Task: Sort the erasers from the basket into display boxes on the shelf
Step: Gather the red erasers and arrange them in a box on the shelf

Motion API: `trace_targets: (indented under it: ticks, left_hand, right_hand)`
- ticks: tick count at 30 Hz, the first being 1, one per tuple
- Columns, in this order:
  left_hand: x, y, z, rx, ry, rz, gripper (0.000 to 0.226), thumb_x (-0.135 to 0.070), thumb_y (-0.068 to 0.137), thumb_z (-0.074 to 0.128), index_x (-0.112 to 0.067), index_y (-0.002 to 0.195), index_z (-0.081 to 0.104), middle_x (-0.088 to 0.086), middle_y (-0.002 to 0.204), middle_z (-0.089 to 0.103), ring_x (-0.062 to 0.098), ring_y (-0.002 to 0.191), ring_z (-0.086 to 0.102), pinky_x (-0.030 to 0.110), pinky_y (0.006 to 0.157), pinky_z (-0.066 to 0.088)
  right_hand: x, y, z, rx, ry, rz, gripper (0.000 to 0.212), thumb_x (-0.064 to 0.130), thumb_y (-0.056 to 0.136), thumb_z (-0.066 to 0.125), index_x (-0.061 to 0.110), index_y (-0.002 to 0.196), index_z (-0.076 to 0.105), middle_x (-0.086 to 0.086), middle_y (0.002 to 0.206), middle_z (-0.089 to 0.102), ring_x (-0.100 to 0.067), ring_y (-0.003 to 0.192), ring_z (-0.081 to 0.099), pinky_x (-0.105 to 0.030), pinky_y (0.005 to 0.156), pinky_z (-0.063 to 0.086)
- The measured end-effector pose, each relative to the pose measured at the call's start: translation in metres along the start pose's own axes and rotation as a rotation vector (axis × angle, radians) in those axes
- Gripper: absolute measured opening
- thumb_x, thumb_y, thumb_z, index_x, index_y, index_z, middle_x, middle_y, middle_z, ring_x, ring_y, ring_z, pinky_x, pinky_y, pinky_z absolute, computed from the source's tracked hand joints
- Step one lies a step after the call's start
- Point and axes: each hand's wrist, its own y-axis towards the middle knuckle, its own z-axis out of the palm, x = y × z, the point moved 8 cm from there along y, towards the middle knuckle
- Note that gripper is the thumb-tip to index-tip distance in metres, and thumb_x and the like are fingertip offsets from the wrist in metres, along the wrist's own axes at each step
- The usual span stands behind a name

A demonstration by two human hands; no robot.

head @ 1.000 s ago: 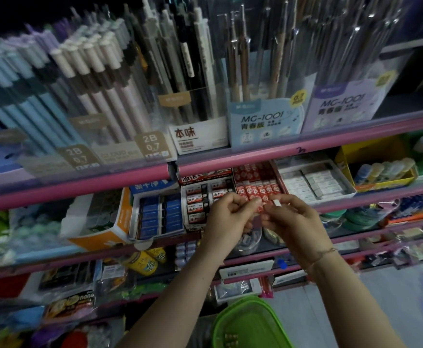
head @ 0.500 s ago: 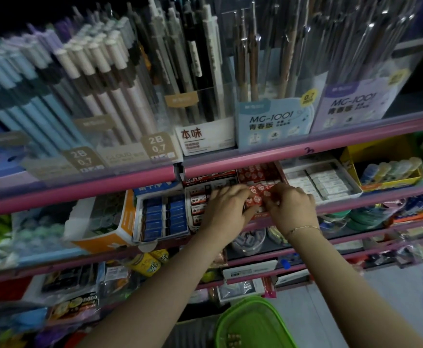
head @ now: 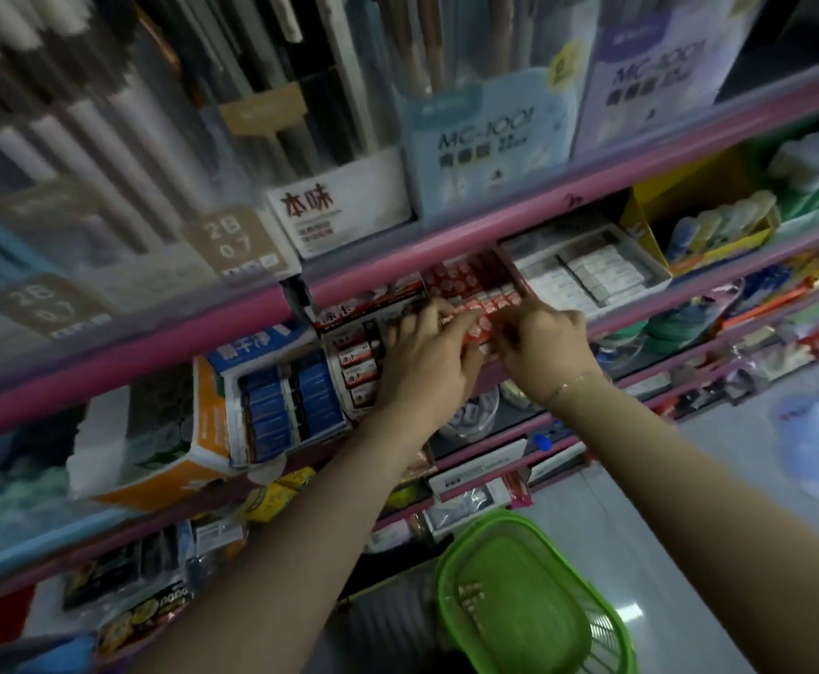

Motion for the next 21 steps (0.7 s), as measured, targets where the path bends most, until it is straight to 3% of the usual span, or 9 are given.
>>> trace_targets:
  ticks: [5, 8, 11, 13, 15, 18, 21]
  left_hand:
    - [-0.011, -0.009, 0.0, -0.021, 0.062, 0.009, 0.041, -0.032, 0.098, 0.042, -0.024, 0.138, 0.048, 0.007, 0.136, 0.044, 0.029, 0.122, 0.039, 0.039, 0.103, 0.03]
    - [-0.033, -0.038, -0.002, -0.181, -0.006, 0.074, 0.035, -0.023, 0.097, 0.045, -0.013, 0.13, 0.056, 0.013, 0.135, 0.048, 0.032, 0.124, 0.044, 0.042, 0.105, 0.033]
    - [-0.062, -0.094, 0.031, -0.283, -0.146, 0.258, 0.026, -0.009, 0.091, 0.05, -0.004, 0.111, 0.065, 0.014, 0.113, 0.06, 0.029, 0.103, 0.056, 0.038, 0.089, 0.043]
    - [-0.069, -0.134, 0.09, -0.098, -0.291, 0.269, 0.022, -0.006, 0.09, 0.049, -0.001, 0.104, 0.066, 0.014, 0.104, 0.062, 0.029, 0.096, 0.058, 0.036, 0.081, 0.046]
    - [-0.06, -0.176, 0.169, 0.199, -0.374, 0.15, 0.02, -0.004, 0.088, 0.051, -0.003, 0.102, 0.066, 0.013, 0.103, 0.063, 0.031, 0.095, 0.061, 0.037, 0.079, 0.05]
    - [-0.02, -0.246, 0.298, 0.658, -0.379, -0.124, 0.022, -0.001, 0.087, 0.054, -0.004, 0.103, 0.068, 0.015, 0.105, 0.067, 0.031, 0.099, 0.063, 0.031, 0.086, 0.048]
    - [0.031, -0.306, 0.416, 0.937, -0.277, -0.271, 0.024, -0.003, 0.089, 0.052, -0.007, 0.105, 0.069, 0.013, 0.113, 0.068, 0.026, 0.108, 0.061, 0.023, 0.087, 0.043]
  right_hand:
    - [0.009, -0.015, -0.003, 0.048, -0.034, -0.153, 0.031, 0.018, 0.09, 0.048, 0.006, 0.117, 0.059, -0.018, 0.117, 0.055, -0.038, 0.103, 0.054, -0.04, 0.089, 0.038]
    - [-0.004, -0.049, -0.015, -0.144, 0.104, -0.207, 0.037, 0.011, 0.087, 0.047, 0.002, 0.121, 0.057, -0.022, 0.116, 0.055, -0.04, 0.1, 0.055, -0.046, 0.087, 0.046]
    - [-0.053, -0.108, 0.001, -0.275, 0.245, -0.082, 0.036, 0.009, 0.086, 0.047, 0.0, 0.119, 0.059, -0.021, 0.115, 0.055, -0.038, 0.103, 0.054, -0.043, 0.088, 0.045]
    - [-0.098, -0.154, 0.037, -0.219, 0.289, 0.066, 0.03, 0.004, 0.084, 0.051, -0.001, 0.111, 0.063, -0.023, 0.109, 0.056, -0.038, 0.098, 0.056, -0.038, 0.085, 0.043]
    - [-0.145, -0.201, 0.088, -0.042, 0.306, 0.262, 0.026, 0.001, 0.083, 0.053, 0.001, 0.105, 0.065, -0.023, 0.106, 0.059, -0.038, 0.094, 0.057, -0.037, 0.083, 0.043]
    - [-0.209, -0.276, 0.182, 0.373, 0.209, 0.539, 0.024, 0.006, 0.084, 0.054, 0.008, 0.104, 0.067, -0.019, 0.105, 0.066, -0.035, 0.1, 0.06, -0.032, 0.083, 0.045]
    - [-0.251, -0.347, 0.298, 0.81, 0.079, 0.631, 0.028, 0.016, 0.089, 0.049, 0.01, 0.111, 0.066, -0.014, 0.114, 0.065, -0.03, 0.109, 0.059, -0.027, 0.085, 0.046]
